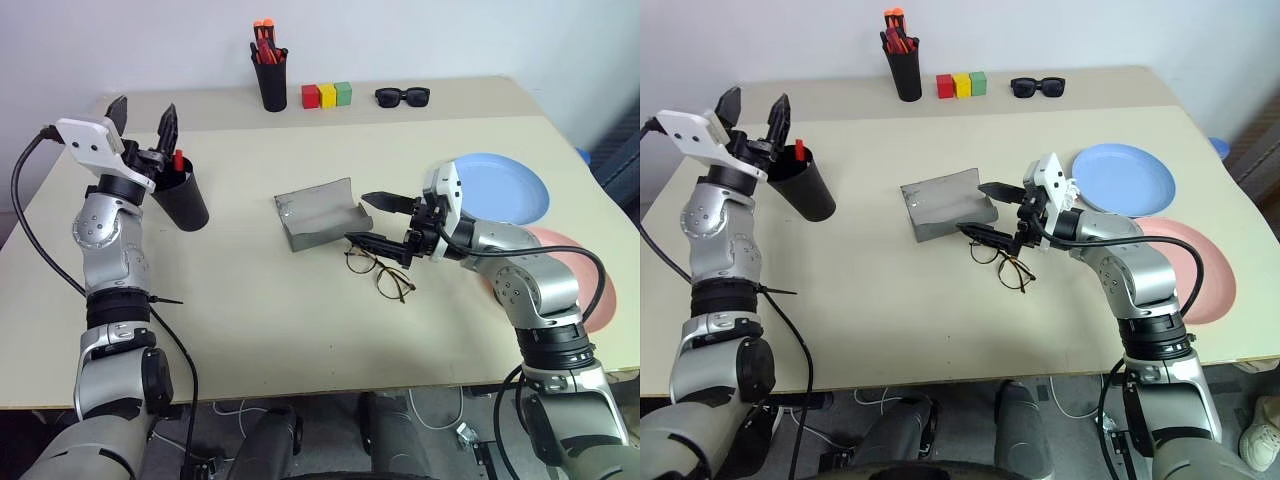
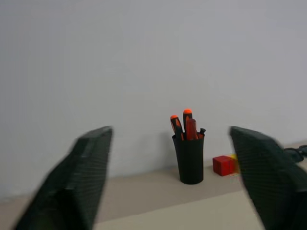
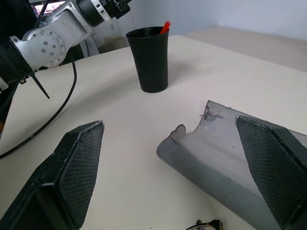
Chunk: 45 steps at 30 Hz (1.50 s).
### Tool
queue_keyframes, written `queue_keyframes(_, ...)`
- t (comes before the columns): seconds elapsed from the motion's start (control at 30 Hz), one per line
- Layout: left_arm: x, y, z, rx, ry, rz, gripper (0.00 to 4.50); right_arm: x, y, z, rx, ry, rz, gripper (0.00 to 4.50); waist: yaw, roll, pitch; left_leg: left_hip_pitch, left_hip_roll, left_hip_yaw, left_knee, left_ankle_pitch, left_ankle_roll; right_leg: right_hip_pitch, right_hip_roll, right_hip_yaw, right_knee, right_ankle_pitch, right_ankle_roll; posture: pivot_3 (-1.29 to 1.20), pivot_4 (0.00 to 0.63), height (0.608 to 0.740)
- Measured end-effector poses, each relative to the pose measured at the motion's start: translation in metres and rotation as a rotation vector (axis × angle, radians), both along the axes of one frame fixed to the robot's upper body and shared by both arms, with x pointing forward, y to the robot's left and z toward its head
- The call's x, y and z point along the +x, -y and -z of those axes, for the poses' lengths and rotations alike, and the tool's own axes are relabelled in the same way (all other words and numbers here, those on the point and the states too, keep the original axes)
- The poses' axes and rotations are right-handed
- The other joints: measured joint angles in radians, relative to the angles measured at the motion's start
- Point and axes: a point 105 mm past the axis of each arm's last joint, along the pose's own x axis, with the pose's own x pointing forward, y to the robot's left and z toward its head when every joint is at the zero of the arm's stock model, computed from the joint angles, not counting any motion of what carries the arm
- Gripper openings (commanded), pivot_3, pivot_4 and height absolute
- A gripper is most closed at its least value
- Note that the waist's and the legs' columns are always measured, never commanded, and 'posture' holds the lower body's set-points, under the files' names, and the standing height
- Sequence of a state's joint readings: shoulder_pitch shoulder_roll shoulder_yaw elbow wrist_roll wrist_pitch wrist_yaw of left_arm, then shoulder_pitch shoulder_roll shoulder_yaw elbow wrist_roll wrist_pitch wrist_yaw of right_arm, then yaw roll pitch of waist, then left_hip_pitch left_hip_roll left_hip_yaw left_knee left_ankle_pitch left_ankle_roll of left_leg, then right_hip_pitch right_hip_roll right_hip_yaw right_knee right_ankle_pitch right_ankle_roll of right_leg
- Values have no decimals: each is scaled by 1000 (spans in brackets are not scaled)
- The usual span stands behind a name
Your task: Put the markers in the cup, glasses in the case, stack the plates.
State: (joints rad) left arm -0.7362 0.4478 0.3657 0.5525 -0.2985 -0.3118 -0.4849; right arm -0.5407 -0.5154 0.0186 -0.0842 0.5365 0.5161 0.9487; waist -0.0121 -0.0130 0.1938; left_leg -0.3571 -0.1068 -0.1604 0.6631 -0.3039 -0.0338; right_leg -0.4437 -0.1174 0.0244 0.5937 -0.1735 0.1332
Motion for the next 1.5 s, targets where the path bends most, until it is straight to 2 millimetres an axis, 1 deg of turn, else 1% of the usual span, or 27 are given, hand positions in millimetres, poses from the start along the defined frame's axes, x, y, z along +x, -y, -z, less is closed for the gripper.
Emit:
queue_keyframes(0.13, -3, 7, -8, 15, 18, 32, 4412, 0, 1, -2, 10, 4, 2, 4500, 0, 0, 0, 0, 0, 0, 0, 0, 0, 0, 0, 0, 0, 0, 0, 0, 150, 740)
queue_keyframes(0.27, -5, 38, -14, 95, 2, 154, 4412, 4, 4, -25, 98, 98, 36, 4500, 0, 0, 0, 0, 0, 0, 0, 0, 0, 0, 0, 0, 0, 0, 0, 0, 150, 740)
queue_keyframes(0.3, -5, 47, -13, 106, -17, 205, 4412, 5, 6, -30, 109, 124, 46, 4500, 0, 0, 0, 0, 0, 0, 0, 0, 0, 0, 0, 0, 0, 0, 0, 0, 150, 740)
queue_keyframes(0.33, -6, 61, -9, 126, -60, 289, 4412, 5, 7, -34, 117, 145, 57, 4500, 1, 0, 0, 0, 0, 0, 0, 0, 0, 0, 0, 0, 0, 0, 0, 0, 150, 740)
queue_keyframes(0.4, -11, 100, 9, 209, -190, 497, 4412, 7, 9, -34, 121, 160, 68, 4500, 1, 0, 0, 0, 0, 0, 0, 0, 1, 1, 0, 0, 1, 0, 0, 0, 150, 740)
queue_keyframes(0.47, -16, 135, 37, 301, -368, 655, 4412, 8, 8, -34, 128, 159, 72, 4500, -2, 0, 0, 1, -1, 0, 0, -1, 1, 0, 0, 0, 1, 0, 0, 0, 150, 740)
queue_keyframes(0.53, -19, 154, 61, 344, -501, 742, 4412, 9, 9, -33, 130, 158, 81, 4500, -7, 0, 0, 1, 0, 0, 0, -1, 1, 0, 1, 0, 1, 0, 0, 0, 150, 740)
queue_keyframes(0.6, -20, 167, 82, 369, -608, 787, 4412, 11, 10, -32, 131, 160, 93, 4500, -9, 0, 0, 1, 0, 0, -1, -1, 1, 0, 1, 0, 2, 0, 0, 0, 150, 740)
queue_keyframes(0.67, -21, 178, 94, 394, -649, 827, 4412, 11, 10, -33, 130, 167, 99, 4500, -7, 0, 0, 1, 0, 0, -1, -1, 1, 0, 1, 0, 2, 0, 0, 0, 150, 740)
queue_keyframes(0.83, -14, 196, 111, 443, -741, 835, 4412, 12, 10, -33, 134, 169, 113, 4500, 0, 0, 0, 0, 0, 0, 0, -1, 1, 0, 1, 0, 1, 0, 0, 0, 150, 740)
queue_keyframes(0.93, -17, 206, 121, 484, -794, 870, 4412, 13, 11, -31, 131, 167, 124, 4500, 0, 0, 0, 0, 0, 0, 0, -1, 1, 0, 1, 0, 0, 0, 0, 0, 150, 740)
queue_keyframes(1.03, -22, 211, 129, 524, -835, 899, 4412, 13, 12, -30, 125, 169, 137, 4500, -4, 0, 0, 0, 0, 0, 0, -1, 1, 0, 1, 0, 1, 0, 0, 0, 150, 740)
queue_keyframes(1.13, -26, 213, 138, 556, -878, 918, 3622, 12, 12, -32, 121, 182, 142, 4500, -3, 0, 0, 0, 0, 0, 0, -1, 1, 0, 1, 0, 1, 0, 0, 0, 150, 740)
queue_keyframes(1.33, -27, 209, 142, 572, -909, 919, 508, 12, 12, -33, 119, 190, 148, 4500, -2, 0, 0, 0, 0, 0, 0, -1, 1, 0, 1, 0, 1, 0, 0, 0, 150, 740)
queue_keyframes(1.37, -27, 209, 142, 572, -912, 920, 56, 12, 12, -33, 119, 190, 148, 4500, -2, 0, 0, 0, 0, 0, 0, -1, 1, 0, 1, 0, 1, 0, 0, 0, 150, 740)
queue_keyframes(1.5, -29, 202, 139, 595, -924, 928, 56, 12, 12, -33, 116, 191, 146, 4500, -3, 0, 0, 0, 0, 0, 0, -1, 1, 0, 1, 0, 1, 0, 0, 0, 150, 740)
